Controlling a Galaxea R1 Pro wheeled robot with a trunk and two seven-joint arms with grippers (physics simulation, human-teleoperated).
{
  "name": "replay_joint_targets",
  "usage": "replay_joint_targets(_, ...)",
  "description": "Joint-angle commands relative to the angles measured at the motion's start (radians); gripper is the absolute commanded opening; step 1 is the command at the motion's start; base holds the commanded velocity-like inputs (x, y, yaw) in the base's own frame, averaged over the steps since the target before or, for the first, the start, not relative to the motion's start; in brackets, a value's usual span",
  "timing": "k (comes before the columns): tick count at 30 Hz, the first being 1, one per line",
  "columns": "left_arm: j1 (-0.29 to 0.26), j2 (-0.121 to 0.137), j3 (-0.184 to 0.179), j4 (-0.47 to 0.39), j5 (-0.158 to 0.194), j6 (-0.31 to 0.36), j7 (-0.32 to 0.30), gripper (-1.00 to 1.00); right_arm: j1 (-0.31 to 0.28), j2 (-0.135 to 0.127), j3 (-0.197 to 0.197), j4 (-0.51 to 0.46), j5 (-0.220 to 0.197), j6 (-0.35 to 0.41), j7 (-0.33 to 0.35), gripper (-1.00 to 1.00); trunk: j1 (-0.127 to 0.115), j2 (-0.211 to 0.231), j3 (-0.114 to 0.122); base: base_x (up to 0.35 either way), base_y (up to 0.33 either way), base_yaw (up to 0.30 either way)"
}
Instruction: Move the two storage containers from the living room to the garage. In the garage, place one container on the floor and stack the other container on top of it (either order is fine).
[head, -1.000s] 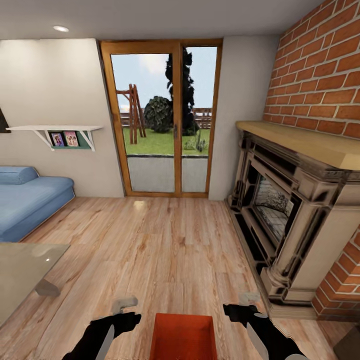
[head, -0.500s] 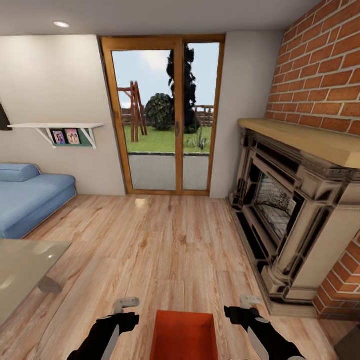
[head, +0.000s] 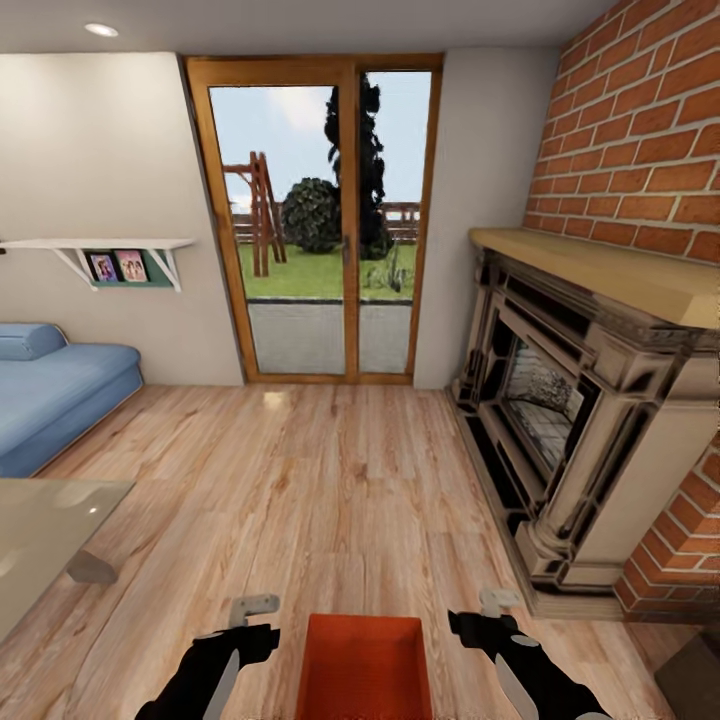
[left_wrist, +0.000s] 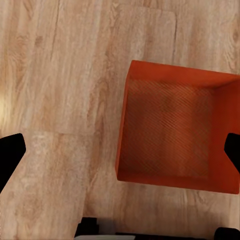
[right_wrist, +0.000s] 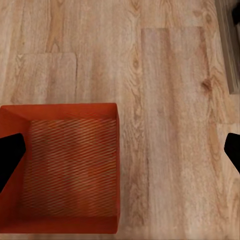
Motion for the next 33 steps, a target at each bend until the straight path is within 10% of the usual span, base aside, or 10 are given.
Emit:
replay_joint_targets(1,0.000,-0.001,0.003,-0.002,-0.003,0.006,0.000,1.00,-0.001,-0.001,0.007,-0.002,-0.010,0.005,-0.001,1.00,0.001,-0.002,-0.004,0.000,0.000,-0.070)
replay_joint_targets(33,-0.001,-0.003,0.003,-0.005,-0.002,0.008,0.000,1.00,-0.001,-0.001,0.011,-0.002,-0.004,0.003,-0.001,1.00,0.001,-0.002,-0.055,0.000,0.000,-0.001)
